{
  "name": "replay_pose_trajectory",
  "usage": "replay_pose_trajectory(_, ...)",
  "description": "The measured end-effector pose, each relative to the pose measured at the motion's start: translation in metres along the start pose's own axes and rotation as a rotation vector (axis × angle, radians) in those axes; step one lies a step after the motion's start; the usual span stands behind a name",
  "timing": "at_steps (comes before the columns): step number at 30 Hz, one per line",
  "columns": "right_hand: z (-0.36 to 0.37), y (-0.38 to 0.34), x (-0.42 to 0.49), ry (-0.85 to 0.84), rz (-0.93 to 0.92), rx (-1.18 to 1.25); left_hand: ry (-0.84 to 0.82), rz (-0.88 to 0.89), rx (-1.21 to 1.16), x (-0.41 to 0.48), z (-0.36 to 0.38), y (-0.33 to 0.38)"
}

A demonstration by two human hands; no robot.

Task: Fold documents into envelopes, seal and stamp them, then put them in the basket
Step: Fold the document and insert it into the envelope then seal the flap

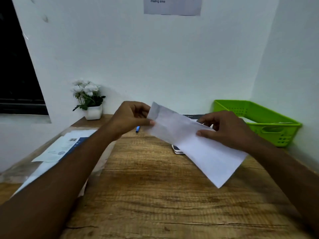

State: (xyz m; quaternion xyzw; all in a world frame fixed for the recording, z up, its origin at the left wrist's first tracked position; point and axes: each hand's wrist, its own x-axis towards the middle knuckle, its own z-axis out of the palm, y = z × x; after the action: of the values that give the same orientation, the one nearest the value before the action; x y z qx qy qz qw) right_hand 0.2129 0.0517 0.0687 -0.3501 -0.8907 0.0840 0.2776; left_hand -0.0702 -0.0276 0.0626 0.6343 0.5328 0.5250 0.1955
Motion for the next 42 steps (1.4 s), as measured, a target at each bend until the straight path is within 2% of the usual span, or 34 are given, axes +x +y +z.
replay_pose_trajectory(2, -0.009, -0.008, -0.004, -0.03, -0.023, -0.115, -0.131, 0.003, 0.113, -0.007, -0.003, -0.003)
replay_pose_trajectory(6, -0.021, -0.024, -0.014, -0.054, -0.105, -0.289, -0.198, 0.003, 0.243, -0.013, -0.009, -0.007)
replay_pose_trajectory(13, -0.031, -0.027, -0.019, -0.041, -0.275, -0.256, -0.316, 0.024, 0.32, -0.022, -0.024, -0.017)
replay_pose_trajectory(15, -0.031, -0.024, -0.018, -0.149, -0.318, -0.267, -0.388, -0.021, 0.368, -0.028, -0.03, -0.023)
replay_pose_trajectory(19, -0.021, -0.021, -0.017, -0.443, -0.286, -0.204, -0.577, -0.128, 0.472, -0.037, -0.029, -0.029)
replay_pose_trajectory(25, 0.002, -0.023, -0.018, -0.765, -0.262, -0.002, -0.608, -0.11, 0.622, -0.036, -0.031, -0.026)
replay_pose_trajectory(28, 0.01, -0.022, -0.016, -0.887, -0.192, 0.055, -0.551, -0.084, 0.676, -0.035, -0.029, -0.03)
replay_pose_trajectory(34, 0.009, -0.003, -0.008, -0.663, -0.157, -0.093, -0.492, -0.029, 0.6, -0.033, -0.005, -0.026)
replay_pose_trajectory(42, 0.013, 0.007, -0.004, -0.698, -0.116, -0.057, -0.518, -0.067, 0.639, -0.03, 0.001, -0.026)
